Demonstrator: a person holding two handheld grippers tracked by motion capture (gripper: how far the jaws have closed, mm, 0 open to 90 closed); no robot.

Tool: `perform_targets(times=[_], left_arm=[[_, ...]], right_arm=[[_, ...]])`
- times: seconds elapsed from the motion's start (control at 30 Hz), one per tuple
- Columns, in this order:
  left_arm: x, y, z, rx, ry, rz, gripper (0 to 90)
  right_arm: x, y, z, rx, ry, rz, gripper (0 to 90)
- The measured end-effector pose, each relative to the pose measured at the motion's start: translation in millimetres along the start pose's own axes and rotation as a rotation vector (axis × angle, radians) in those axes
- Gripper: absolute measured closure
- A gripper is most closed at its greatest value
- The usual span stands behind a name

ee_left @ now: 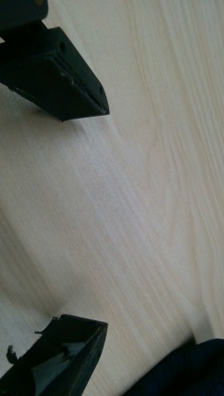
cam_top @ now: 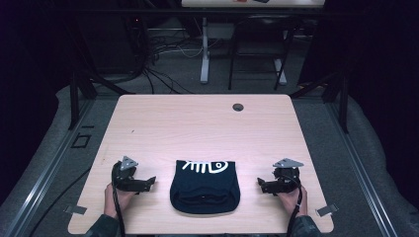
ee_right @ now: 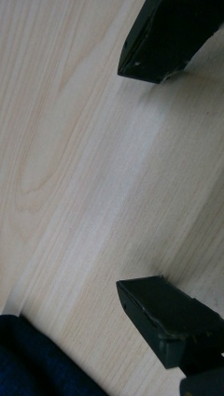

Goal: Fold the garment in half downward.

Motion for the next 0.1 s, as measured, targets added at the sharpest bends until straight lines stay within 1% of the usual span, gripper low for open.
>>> perform_targets(times=[0.1], left_arm=[[-0.4, 1.8, 2.0, -0.009, 0.021, -0.007, 0.2]], right_arm=[[-0.4, 0.4, 0.3, -0.005, -0.005, -0.002, 0.0]])
Point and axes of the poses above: each handheld gripper's, and its own axes: y roughly forward along the jaws, x roughly out of its underside, z roughly to its right, the point moved 2 cm from there along y, roughly forward along the jaws, and after that the axes turned 9 degrees about z, right-handed, at the moved point
